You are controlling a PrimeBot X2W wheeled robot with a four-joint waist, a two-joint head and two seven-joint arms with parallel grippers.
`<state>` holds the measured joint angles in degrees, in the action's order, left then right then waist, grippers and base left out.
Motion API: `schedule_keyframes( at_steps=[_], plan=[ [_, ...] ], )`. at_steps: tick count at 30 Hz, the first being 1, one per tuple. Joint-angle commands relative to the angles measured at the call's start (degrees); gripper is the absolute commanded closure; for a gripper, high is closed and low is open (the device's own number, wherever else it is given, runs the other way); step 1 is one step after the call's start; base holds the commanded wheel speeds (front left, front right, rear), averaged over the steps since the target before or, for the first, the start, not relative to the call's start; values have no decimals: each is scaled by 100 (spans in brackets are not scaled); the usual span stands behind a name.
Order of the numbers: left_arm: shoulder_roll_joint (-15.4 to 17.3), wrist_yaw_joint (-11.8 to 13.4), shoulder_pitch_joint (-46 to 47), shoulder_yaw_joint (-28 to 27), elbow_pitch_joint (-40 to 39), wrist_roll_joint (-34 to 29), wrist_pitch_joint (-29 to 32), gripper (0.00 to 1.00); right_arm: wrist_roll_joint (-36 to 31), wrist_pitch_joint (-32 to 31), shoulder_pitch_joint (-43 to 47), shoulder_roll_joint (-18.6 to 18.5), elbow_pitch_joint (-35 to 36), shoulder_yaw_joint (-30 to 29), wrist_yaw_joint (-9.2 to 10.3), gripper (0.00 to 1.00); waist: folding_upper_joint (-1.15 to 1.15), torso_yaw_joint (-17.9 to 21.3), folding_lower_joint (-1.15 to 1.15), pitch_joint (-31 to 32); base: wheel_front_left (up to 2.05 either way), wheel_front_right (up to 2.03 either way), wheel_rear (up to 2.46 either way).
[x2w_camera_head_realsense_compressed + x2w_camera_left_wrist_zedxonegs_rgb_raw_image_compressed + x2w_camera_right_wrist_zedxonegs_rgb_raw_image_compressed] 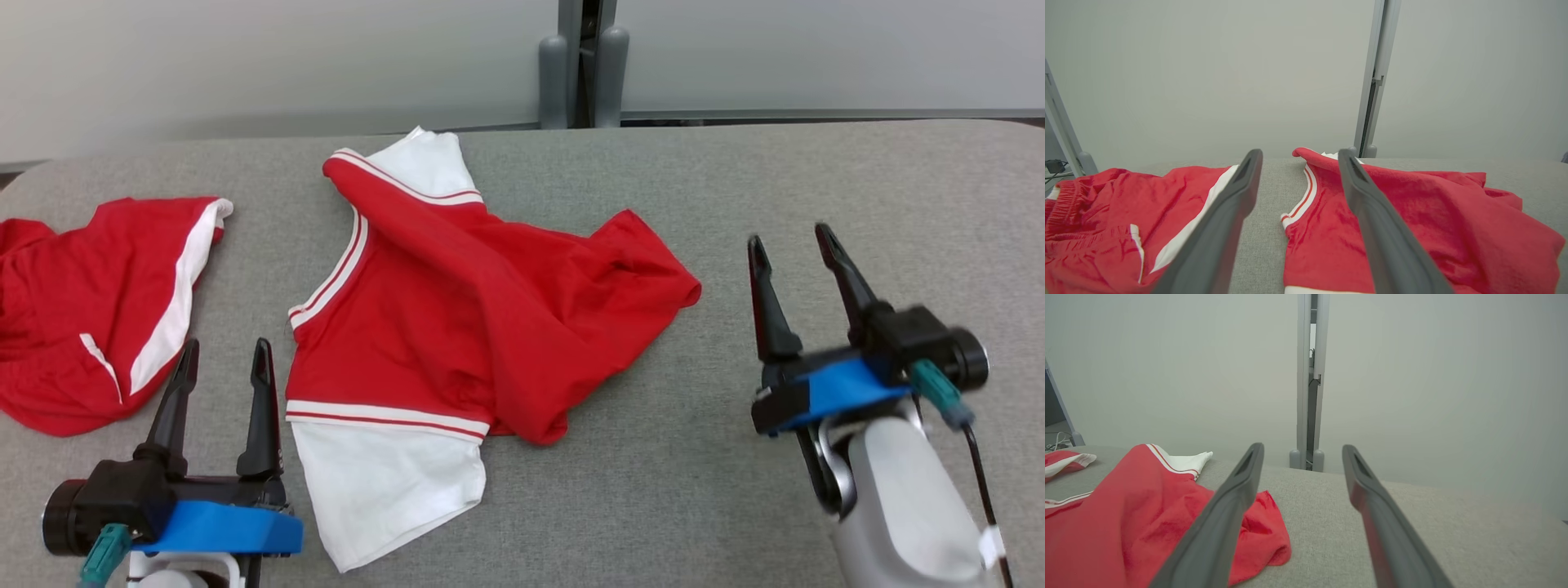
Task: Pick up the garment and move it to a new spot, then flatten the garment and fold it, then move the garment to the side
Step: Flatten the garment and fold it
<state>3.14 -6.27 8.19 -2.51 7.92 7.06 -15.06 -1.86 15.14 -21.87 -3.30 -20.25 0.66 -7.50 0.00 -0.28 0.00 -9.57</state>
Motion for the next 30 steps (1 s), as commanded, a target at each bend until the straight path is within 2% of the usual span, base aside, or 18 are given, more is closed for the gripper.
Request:
schedule_keyframes(
  at_steps=[1,9,16,23,30],
  plan=[
    [8,-32,90,18,-11,-14,-17,0,-45,1,-252,-53,-115,61,2,0,0,-96,0,-112,0,0,0],
    [-15,-57,413,246,14,129,-17,0,-386,-110,-1728,-332,-1575,299,2,0,0,-549,0,-546,0,0,0],
    [-15,70,693,619,-15,444,-17,0,-624,-448,-2751,-558,-2860,399,2,0,0,-1035,0,-963,0,0,0],
    [-17,209,842,899,-53,652,-17,0,-739,-857,-3280,-768,-4045,457,2,0,0,-1403,0,-1178,0,0,0],
    [-16,291,818,942,-104,695,-17,0,-785,-1224,-3428,-910,-4771,433,2,0,0,-1482,0,-1206,0,0,0]
  ],
)
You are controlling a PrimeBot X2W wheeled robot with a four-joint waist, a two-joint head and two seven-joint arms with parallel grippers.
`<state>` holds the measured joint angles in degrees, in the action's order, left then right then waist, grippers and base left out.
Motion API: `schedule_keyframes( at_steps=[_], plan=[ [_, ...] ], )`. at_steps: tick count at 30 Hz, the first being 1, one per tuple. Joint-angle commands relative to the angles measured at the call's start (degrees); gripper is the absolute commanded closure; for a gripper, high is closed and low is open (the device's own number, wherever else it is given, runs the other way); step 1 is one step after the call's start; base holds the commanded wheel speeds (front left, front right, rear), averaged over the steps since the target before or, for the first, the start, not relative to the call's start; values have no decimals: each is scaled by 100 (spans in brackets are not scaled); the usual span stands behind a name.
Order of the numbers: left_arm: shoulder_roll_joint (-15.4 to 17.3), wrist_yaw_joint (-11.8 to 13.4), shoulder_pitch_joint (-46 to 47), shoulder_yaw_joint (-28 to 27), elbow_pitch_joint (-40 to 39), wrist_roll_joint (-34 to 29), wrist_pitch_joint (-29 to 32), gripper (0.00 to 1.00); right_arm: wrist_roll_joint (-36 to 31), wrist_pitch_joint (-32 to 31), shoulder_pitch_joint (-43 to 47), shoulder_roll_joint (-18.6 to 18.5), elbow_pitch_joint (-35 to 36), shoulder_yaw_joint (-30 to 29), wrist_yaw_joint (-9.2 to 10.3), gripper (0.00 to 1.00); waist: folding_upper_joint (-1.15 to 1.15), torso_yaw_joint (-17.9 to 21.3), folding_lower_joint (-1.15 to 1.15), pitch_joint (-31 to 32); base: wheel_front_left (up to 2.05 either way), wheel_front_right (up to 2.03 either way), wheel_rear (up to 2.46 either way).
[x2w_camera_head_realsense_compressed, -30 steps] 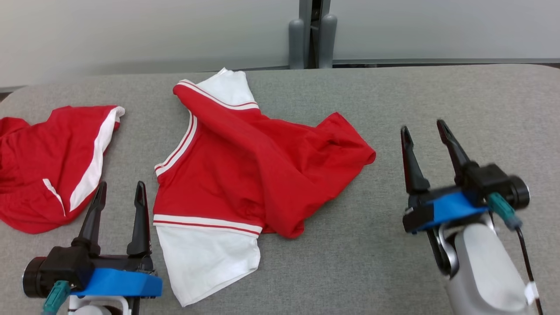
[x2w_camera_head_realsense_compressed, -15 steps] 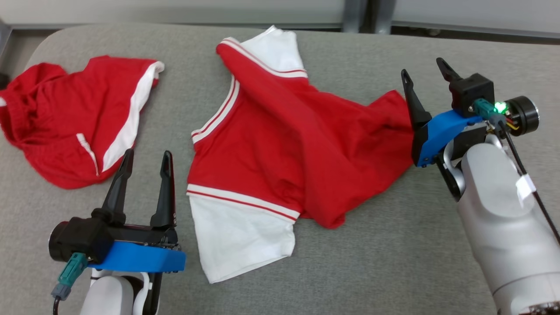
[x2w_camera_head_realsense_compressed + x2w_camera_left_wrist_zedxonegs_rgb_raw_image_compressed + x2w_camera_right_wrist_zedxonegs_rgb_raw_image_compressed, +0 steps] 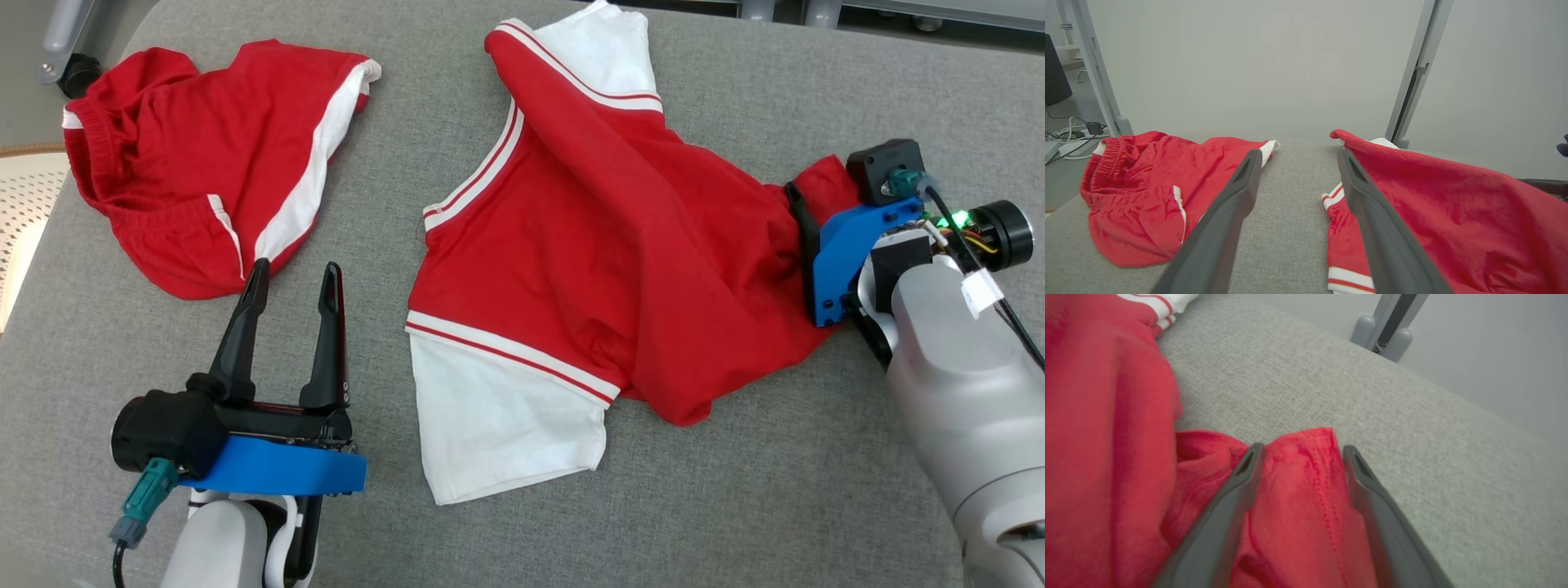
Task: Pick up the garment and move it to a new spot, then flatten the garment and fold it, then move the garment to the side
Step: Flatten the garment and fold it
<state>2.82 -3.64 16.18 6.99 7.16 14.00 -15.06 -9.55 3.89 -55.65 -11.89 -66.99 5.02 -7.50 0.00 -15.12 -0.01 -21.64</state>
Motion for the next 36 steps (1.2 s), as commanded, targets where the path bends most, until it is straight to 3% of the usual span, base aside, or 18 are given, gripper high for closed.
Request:
schedule_keyframes(
  at_steps=[1,4,5,6,7,22,28,36],
  plan=[
    [16,36,17,-11,-28,5,-17,0,-21,-137,-41,-61,-170,-10,2,0,0,5,1,1,0,0,0],
    [16,50,39,2,-28,14,-17,0,-36,-246,-87,-31,-323,0,3,0,0,22,1,-4,0,0,0],
    [16,50,51,10,-28,21,-17,0,-22,-277,-94,-9,-366,13,3,16,0,27,1,-6,0,0,0],
    [15,45,59,18,-29,24,-17,0,-6,-303,-97,18,-400,32,3,83,0,34,1,-6,0,0,0],
    [16,49,62,18,-27,22,-17,0,33,-275,-117,42,-426,30,3,100,0,46,1,-3,0,0,0],
    [17,-30,-382,-335,117,-182,-17,0,184,1095,61,224,229,-217,3,100,0,631,1,795,0,0,0],
    [17,-57,-554,-441,133,-248,-17,0,227,1136,238,377,1102,-161,3,100,0,848,1,1089,0,0,0],
    [18,-92,-742,-579,181,-303,-17,0,497,1136,751,493,2875,94,3,100,0,1080,1,1364,0,0,0]
  ],
)
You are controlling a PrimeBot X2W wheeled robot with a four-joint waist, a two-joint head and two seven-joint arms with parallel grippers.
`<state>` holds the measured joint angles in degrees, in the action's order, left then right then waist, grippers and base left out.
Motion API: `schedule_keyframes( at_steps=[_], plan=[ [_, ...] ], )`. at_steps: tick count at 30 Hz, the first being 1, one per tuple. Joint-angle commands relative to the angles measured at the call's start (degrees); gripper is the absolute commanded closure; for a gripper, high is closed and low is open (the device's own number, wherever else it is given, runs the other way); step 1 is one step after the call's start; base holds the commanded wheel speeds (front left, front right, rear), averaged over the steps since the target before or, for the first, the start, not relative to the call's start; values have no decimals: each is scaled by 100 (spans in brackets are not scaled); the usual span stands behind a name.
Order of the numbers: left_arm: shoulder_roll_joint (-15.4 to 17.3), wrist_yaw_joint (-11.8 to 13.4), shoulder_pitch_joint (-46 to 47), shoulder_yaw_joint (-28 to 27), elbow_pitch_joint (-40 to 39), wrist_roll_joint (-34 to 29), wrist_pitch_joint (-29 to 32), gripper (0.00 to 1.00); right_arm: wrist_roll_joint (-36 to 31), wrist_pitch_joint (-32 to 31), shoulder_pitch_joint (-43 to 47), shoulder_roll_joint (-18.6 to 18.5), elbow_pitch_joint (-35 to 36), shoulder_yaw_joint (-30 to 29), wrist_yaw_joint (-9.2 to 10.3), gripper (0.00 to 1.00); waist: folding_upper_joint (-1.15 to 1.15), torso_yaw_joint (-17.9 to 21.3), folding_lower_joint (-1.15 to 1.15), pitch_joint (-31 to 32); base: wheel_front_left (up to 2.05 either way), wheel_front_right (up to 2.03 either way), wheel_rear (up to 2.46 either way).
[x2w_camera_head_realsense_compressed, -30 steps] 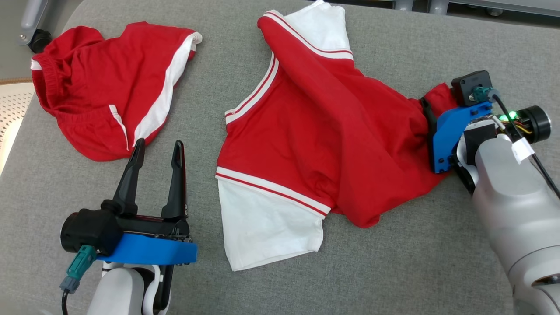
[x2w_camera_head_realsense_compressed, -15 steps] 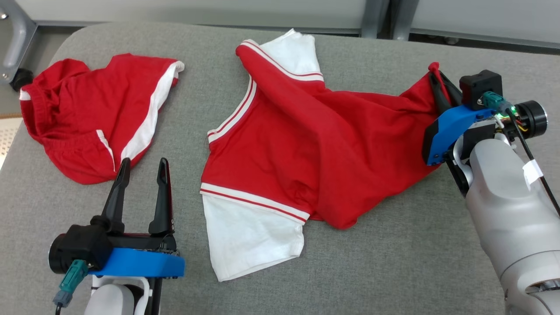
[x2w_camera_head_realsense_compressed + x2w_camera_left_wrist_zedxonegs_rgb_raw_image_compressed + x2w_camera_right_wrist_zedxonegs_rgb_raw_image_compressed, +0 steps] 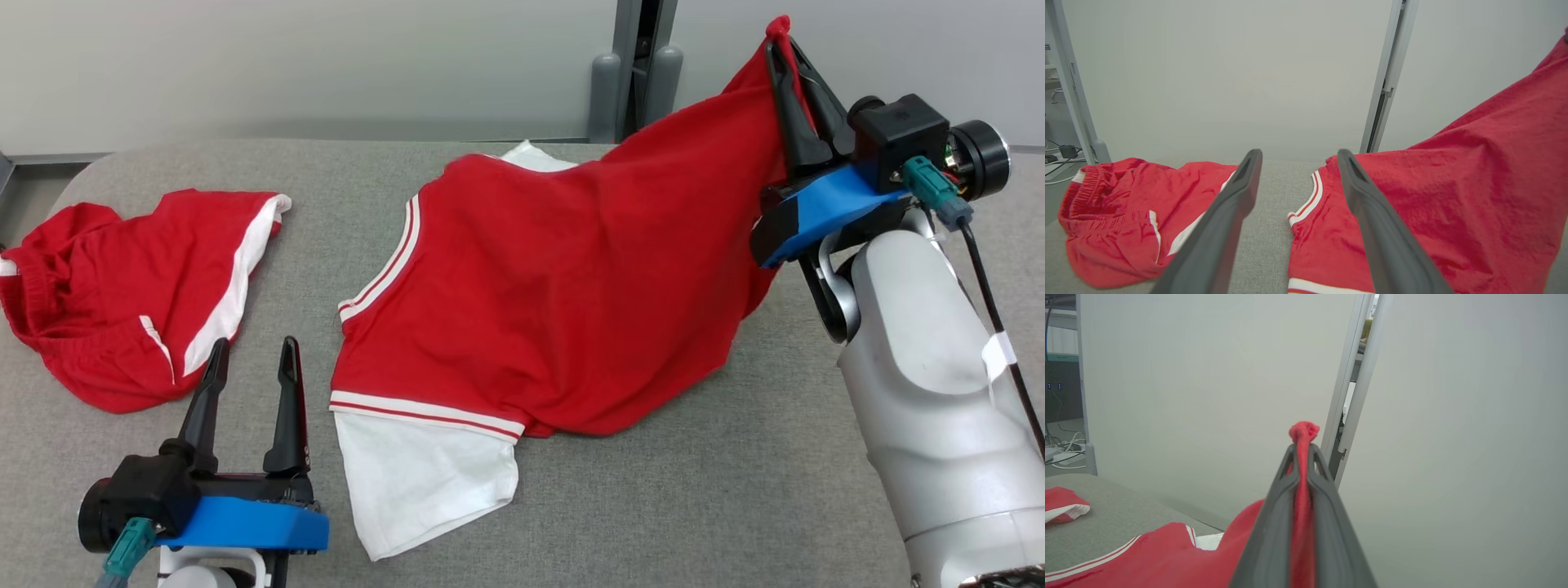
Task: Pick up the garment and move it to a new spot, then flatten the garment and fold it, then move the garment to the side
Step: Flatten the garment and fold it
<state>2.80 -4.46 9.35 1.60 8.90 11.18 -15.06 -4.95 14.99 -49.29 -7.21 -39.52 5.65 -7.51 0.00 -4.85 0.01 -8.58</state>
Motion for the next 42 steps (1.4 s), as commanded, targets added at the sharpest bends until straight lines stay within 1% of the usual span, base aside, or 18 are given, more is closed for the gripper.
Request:
schedule_keyframes(
  at_steps=[1,2,4,5,6,7,11,17,23,26,30,36,42],
  plan=[
    [20,-10,-59,-40,7,-21,-17,0,36,26,114,25,129,30,4,100,0,52,-1,58,0,0,0],
    [19,-21,-101,-69,6,-32,-17,0,80,6,224,65,511,36,4,100,0,84,-1,90,0,0,0],
    [19,-23,-124,-97,-5,-54,-17,0,79,-114,338,93,904,11,4,100,0,122,-1,108,0,0,0],
    [19,-23,-124,-97,-5,-54,-17,0,79,-114,338,93,904,11,4,100,0,122,-1,108,0,0,0],
    [19,-31,-134,-124,-9,-71,-17,0,22,-300,498,137,1298,15,4,100,0,152,-1,116,0,0,0],
    [19,-31,-134,-124,-9,-71,-17,0,22,-300,498,137,1298,15,4,100,0,152,-1,116,0,0,0],
    [19,-37,-138,-152,-11,-54,-17,0,32,-645,750,153,1966,56,4,100,0,198,-1,115,0,0,0],
    [19,-38,-56,-129,-28,3,-17,0,52,-1000,1007,51,2534,37,4,100,0,221,-1,35,0,0,0],
    [19,-36,25,-97,-47,27,-17,0,78,-1155,1070,-18,2799,56,4,100,0,185,-1,-73,0,0,0],
    [19,-40,97,-69,-60,43,-17,0,49,-1163,969,-60,2742,63,4,100,0,131,-1,-152,0,0,0],
    [19,-44,194,0,-75,81,-17,0,4,-1116,662,-138,2448,119,4,100,0,21,-1,-307,0,0,0],
    [19,-33,470,232,-91,165,-17,0,-119,-974,-57,-264,1580,195,4,100,0,-295,-1,-649,0,0,0],
    [19,31,795,642,-124,351,-17,0,-324,-788,-982,-411,538,312,4,100,0,-802,-1,-1072,0,0,0]
  ],
)
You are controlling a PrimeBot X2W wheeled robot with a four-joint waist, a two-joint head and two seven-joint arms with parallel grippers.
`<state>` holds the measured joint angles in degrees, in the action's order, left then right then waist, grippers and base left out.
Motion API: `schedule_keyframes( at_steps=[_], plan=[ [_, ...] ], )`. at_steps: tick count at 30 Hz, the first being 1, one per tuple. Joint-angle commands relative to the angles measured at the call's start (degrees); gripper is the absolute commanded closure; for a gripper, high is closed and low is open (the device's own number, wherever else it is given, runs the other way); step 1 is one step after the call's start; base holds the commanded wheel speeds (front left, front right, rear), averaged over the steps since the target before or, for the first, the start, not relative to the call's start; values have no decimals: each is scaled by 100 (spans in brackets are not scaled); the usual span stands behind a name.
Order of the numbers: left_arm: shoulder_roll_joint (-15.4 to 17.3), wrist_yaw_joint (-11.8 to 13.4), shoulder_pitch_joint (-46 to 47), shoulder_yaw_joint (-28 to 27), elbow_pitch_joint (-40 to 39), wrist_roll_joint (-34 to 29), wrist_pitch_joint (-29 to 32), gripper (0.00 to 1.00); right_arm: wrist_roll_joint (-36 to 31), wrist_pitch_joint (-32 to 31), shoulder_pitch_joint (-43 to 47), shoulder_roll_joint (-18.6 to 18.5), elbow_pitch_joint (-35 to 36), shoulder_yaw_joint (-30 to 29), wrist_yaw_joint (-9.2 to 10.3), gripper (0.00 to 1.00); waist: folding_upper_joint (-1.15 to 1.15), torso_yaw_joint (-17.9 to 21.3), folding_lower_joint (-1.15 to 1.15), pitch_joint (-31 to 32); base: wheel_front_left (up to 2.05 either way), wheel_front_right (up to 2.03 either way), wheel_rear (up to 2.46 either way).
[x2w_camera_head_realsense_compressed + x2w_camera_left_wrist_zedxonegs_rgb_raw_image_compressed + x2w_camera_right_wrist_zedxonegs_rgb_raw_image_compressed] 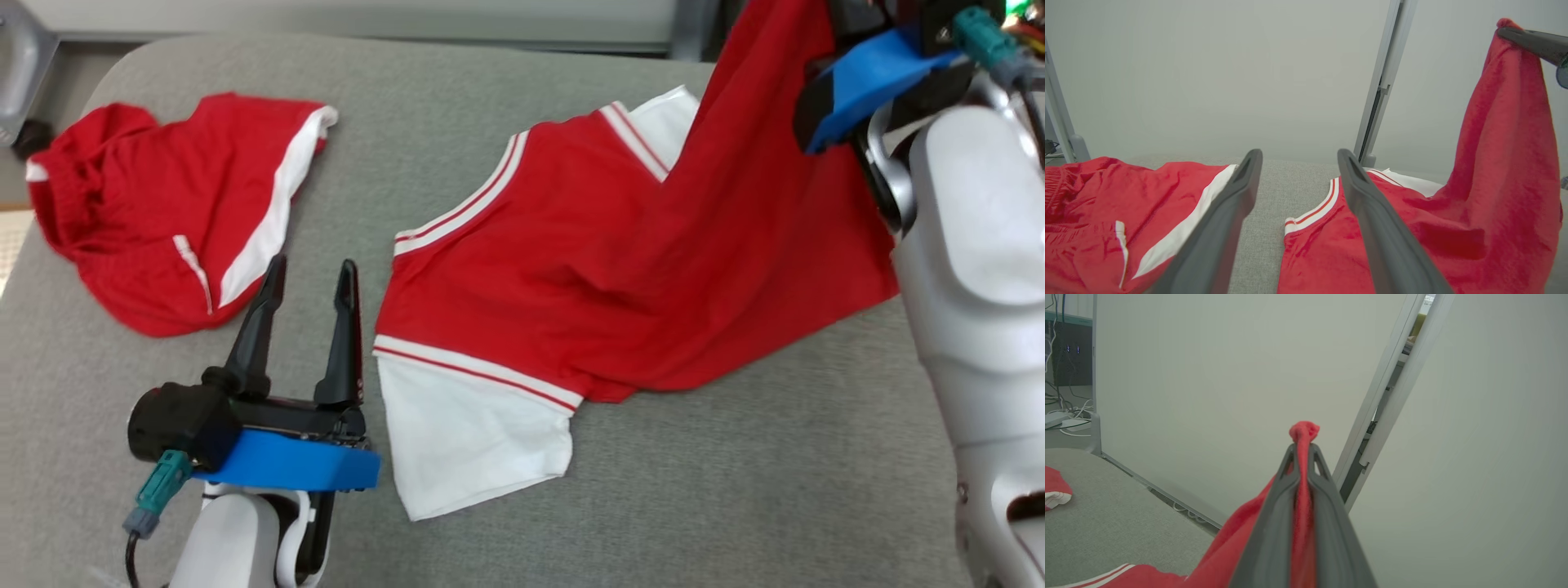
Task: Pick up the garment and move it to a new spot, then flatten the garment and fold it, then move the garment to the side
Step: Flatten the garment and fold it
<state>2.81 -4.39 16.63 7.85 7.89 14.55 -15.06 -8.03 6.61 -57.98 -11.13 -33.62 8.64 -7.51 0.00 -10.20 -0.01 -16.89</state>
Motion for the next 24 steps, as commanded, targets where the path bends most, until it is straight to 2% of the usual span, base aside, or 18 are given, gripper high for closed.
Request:
schedule_keyframes(
  at_steps=[1,8,13,14,15,20,24],
  plan=[
    [17,40,122,91,-34,58,-17,0,-51,91,-272,-26,-214,23,4,100,0,-359,1,-308,0,0,0],
    [16,168,388,512,-86,297,-17,0,-362,340,-1163,-161,-1431,76,4,100,0,-940,1,-717,0,0,0],
    [15,245,489,700,-125,412,-17,0,-558,507,-1528,-188,-2262,66,4,100,0,-1179,1,-919,0,0,0],
    [16,254,495,720,-131,424,-17,0,-581,528,-1576,-185,-2417,37,4,73,0,-1200,1,-942,0,0,0],
    [17,268,500,735,-138,442,-17,0,-612,567,-1615,-178,-2549,-2,4,0,0,-1211,1,-961,0,0,0],
    [16,321,487,676,-140,402,-17,0,-718,735,-1650,-153,-2923,-173,4,0,0,-1114,1,-965,0,0,0],
    [19,304,425,532,-104,295,-17,0,-691,836,-1507,-147,-2810,-375,4,0,0,-891,1,-823,0,0,0]
  ],
)
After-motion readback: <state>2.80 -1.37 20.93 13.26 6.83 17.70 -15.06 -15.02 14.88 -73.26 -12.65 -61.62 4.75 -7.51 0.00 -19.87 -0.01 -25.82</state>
